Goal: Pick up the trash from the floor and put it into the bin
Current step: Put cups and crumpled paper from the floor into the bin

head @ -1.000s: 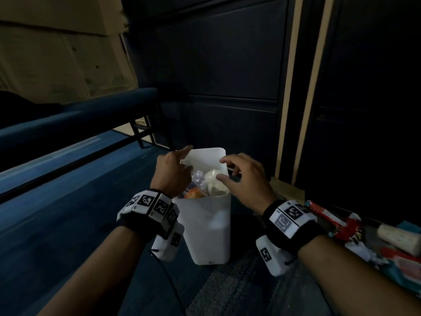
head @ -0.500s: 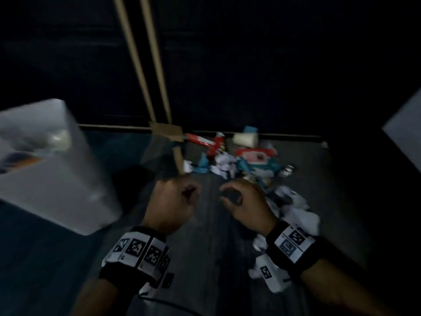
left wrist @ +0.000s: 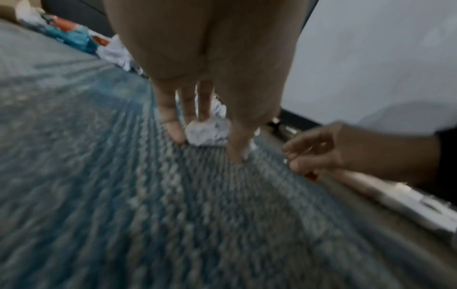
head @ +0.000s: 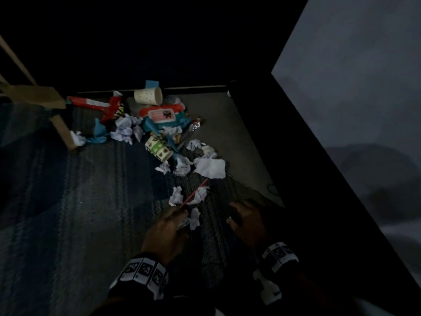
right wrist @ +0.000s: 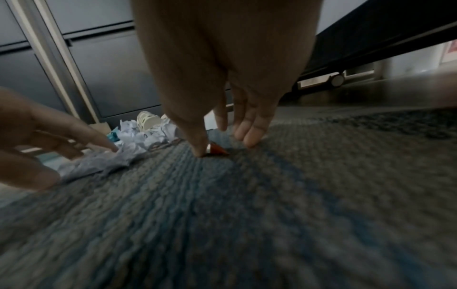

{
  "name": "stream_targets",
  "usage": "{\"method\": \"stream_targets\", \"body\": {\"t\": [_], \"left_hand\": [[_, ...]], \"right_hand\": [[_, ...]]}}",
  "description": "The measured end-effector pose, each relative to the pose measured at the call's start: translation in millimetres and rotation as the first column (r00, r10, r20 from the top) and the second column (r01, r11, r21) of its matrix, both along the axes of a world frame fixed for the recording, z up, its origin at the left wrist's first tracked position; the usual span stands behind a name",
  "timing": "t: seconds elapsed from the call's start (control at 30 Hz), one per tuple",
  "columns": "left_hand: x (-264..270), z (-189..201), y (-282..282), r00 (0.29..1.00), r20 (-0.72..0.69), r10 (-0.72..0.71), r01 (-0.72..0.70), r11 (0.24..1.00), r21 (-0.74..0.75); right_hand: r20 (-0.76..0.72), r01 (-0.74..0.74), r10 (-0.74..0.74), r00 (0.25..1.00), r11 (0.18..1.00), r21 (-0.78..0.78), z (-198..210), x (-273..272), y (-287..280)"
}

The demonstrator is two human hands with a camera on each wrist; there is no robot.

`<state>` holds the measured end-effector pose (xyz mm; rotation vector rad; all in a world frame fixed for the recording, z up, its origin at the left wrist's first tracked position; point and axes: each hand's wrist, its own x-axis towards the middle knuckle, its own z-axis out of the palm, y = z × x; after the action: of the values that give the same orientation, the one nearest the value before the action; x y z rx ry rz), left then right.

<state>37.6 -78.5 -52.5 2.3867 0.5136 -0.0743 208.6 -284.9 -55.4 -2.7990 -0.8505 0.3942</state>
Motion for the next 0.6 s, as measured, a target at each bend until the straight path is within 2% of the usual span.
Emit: {"method": "stream_targets", "body": {"t": [0.1, 0.23, 0.33, 0.5, 0.6], "left_hand": [[0, -16, -4, 1.000, 0.022, 0.010, -0.010, 1.000, 0.016], [3, -22, -3, 0.989, 0.140, 0.052, -0.046, 0.998, -0.046], [-1, -14, -2, 0.979, 0.190, 0.079, -0.066, 0.995, -0.073], [-11, -15, -1, 0.957, 0.266, 0.116, -0.093, 0.991, -0.099], [-17, -3, 1, 0.940, 0.239, 0.245, -0.205, 0.962, -0.179]], "right_hand": [[0.062, -0.019, 0.023, 0.998, 0.998, -0.065, 7, -6, 4], [0.024, 0.020, -0.019, 1.000, 0.999, -0.026, 4, -10, 7], [0.028, 0.024, -0.026, 0.999, 0.999, 0.049, -3, -15, 8], [-0.127, 0.039, -0.019, 0.992, 0.987, 0.158, -11, -15, 11], [-0.287, 0.118, -0.031, 0.957, 0.950, 0.289, -4, -25, 25]]}}
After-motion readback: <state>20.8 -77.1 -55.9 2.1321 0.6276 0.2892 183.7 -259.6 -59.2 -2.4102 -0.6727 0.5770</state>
